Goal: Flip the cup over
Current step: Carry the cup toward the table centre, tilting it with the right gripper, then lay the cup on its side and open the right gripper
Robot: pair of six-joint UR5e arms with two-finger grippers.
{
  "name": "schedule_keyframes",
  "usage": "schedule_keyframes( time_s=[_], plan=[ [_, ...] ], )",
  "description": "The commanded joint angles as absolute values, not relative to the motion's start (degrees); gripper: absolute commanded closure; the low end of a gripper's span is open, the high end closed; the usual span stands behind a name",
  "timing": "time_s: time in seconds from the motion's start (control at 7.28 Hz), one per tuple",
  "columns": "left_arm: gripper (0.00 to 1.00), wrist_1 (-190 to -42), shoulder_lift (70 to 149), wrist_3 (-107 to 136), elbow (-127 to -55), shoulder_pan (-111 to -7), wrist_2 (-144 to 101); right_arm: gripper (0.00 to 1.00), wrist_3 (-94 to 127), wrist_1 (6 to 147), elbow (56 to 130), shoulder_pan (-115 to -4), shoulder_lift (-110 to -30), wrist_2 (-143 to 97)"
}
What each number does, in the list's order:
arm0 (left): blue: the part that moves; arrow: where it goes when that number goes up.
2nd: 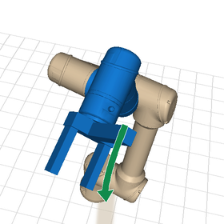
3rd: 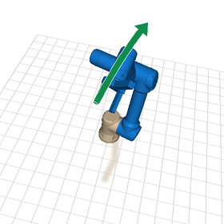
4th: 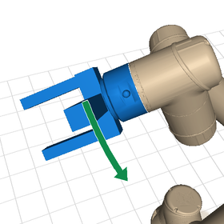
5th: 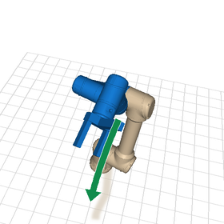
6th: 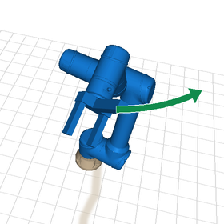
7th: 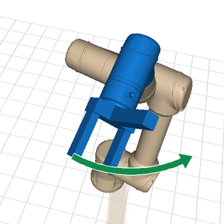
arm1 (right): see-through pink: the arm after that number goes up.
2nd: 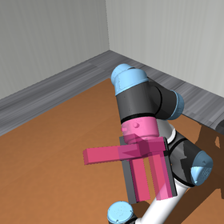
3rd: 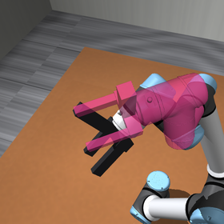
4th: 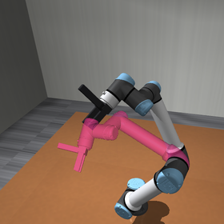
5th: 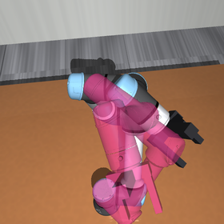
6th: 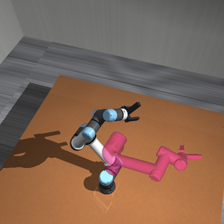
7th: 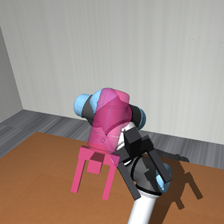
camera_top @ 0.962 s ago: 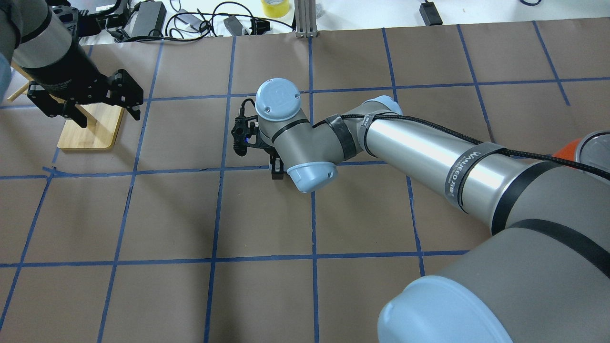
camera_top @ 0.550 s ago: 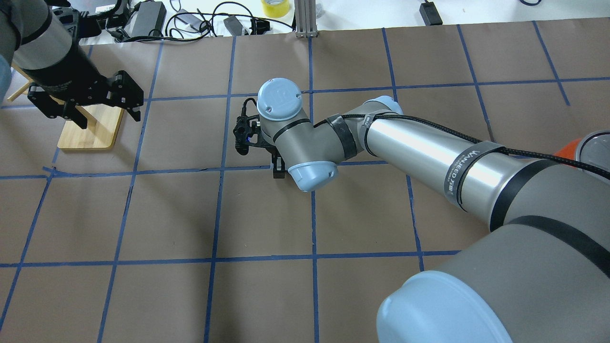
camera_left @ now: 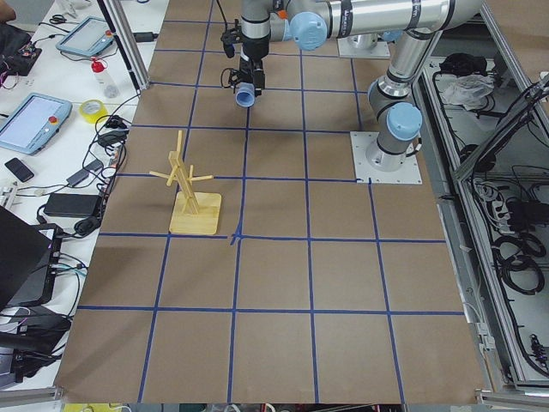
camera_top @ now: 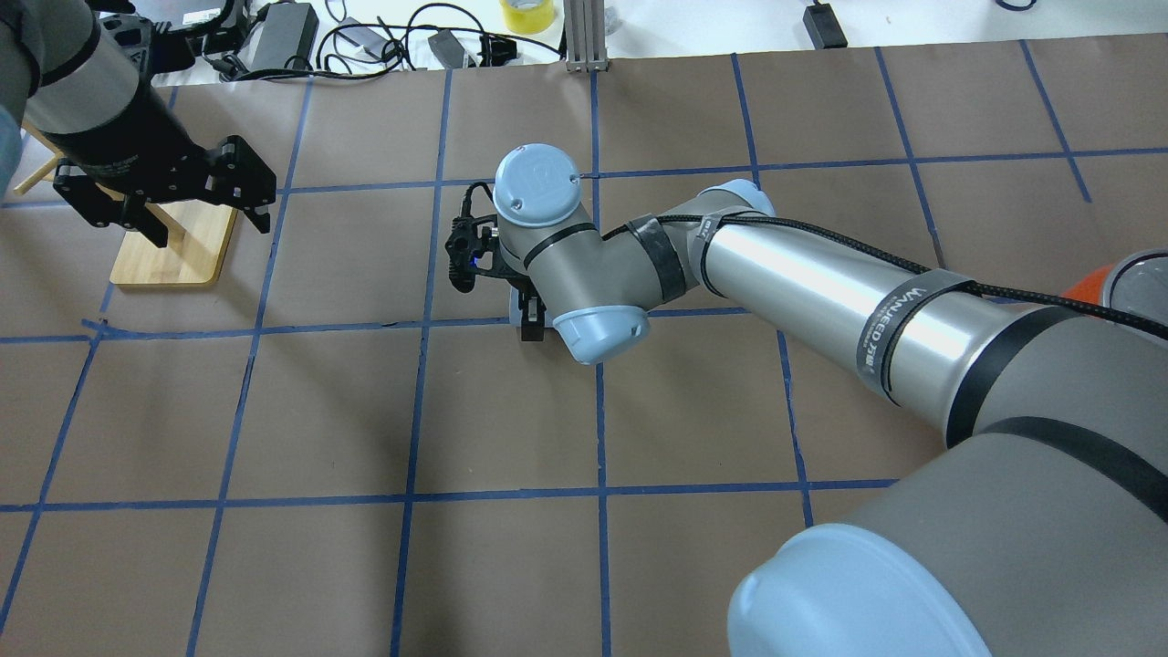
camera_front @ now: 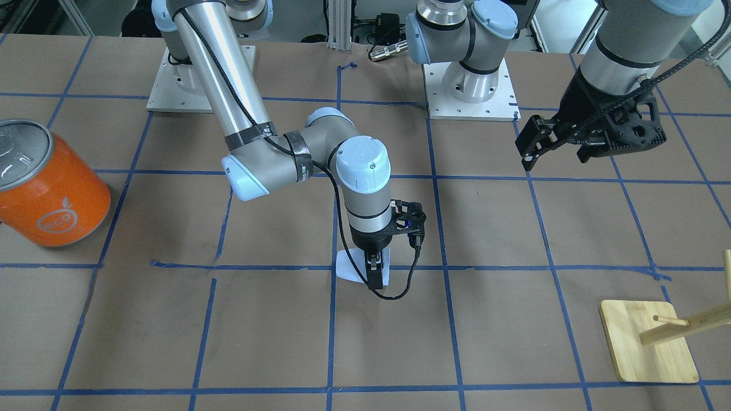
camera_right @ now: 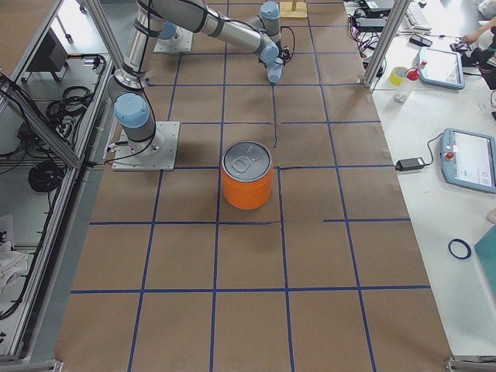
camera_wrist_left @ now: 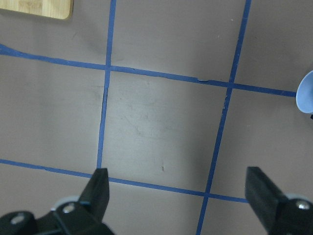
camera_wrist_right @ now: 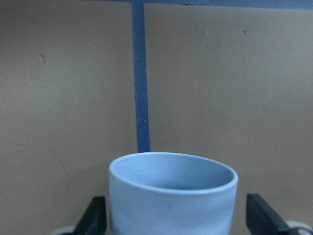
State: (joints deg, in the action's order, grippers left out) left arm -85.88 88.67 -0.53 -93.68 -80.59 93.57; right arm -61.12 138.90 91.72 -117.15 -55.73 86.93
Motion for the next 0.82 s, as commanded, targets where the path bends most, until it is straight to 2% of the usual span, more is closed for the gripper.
schedule_keyframes(
  time_s=[0.0, 0.41, 0.69],
  plan=[
    [0.0, -85.7, 88.7, -0.5, -93.7, -80.6, 93.5, 0.01, -60.6, 136.1, 91.8, -116.2, -59.4, 85.4],
    [0.0, -84.7, 91.0, -0.6, -94.4, -80.8, 87.6, 0.02, -56.7, 130.3, 93.0, -108.8, -67.3, 81.0],
    [0.0, -76.7, 94.3, -0.5, -98.1, -81.7, 83.6, 0.0, -50.4, 122.4, 92.8, -101.4, -74.6, 80.9]
  ],
)
